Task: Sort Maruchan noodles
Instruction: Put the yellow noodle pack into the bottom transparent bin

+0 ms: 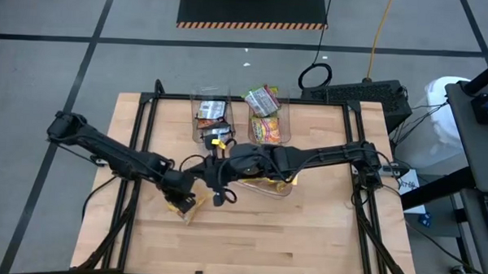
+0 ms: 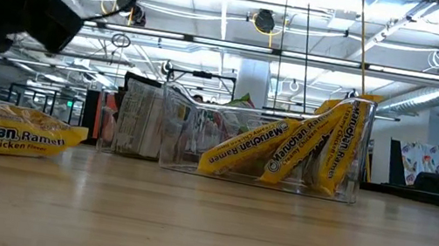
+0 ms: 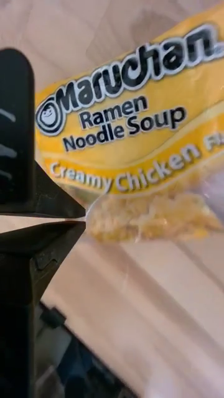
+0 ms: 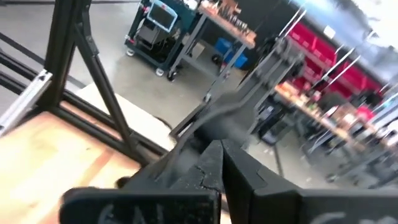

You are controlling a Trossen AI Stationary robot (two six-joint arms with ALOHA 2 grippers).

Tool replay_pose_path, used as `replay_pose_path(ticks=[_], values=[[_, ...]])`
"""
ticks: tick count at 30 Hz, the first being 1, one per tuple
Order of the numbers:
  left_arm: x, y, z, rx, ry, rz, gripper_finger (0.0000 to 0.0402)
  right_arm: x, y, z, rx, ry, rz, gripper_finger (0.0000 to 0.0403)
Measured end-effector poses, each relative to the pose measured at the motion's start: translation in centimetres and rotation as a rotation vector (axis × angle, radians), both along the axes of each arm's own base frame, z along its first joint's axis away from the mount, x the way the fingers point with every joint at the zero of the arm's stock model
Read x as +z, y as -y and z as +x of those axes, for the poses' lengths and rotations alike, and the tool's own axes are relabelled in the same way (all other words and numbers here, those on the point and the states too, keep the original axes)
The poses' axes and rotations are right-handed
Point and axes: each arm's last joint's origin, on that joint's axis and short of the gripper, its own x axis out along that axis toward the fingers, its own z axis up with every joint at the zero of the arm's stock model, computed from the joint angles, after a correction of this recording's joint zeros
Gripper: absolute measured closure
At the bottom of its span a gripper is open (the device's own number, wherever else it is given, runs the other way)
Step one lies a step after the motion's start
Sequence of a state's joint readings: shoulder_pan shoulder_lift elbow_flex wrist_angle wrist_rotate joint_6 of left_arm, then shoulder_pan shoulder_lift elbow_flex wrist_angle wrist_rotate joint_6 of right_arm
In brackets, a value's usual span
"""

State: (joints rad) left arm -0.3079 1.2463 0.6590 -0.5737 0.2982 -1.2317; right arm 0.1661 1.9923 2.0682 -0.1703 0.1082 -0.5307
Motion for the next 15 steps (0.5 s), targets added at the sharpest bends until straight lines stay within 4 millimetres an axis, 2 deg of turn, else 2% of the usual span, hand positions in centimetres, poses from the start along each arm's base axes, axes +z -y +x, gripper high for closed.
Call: replay_pose_path(ticks=[4, 8, 15], values=[[2.4, -0.4, -1.2, 0.022, 0.134, 0.018, 0.0376, -0.5, 0.0, -0.1, -0.011, -0.049, 0.071, 0.0403], [4.6, -1.1, -3.4, 0.068, 0.229, 0.054, 0.0376, -1.0, 0.0, -0.2, -0.032, -0.106, 0.151, 0.0403], [6.9, -2.3, -7.4, 0.139, 0.327, 0.071, 0.0376, -2.8, -0.1, 1.1, -0.073, -0.134, 0.314, 0.0403]])
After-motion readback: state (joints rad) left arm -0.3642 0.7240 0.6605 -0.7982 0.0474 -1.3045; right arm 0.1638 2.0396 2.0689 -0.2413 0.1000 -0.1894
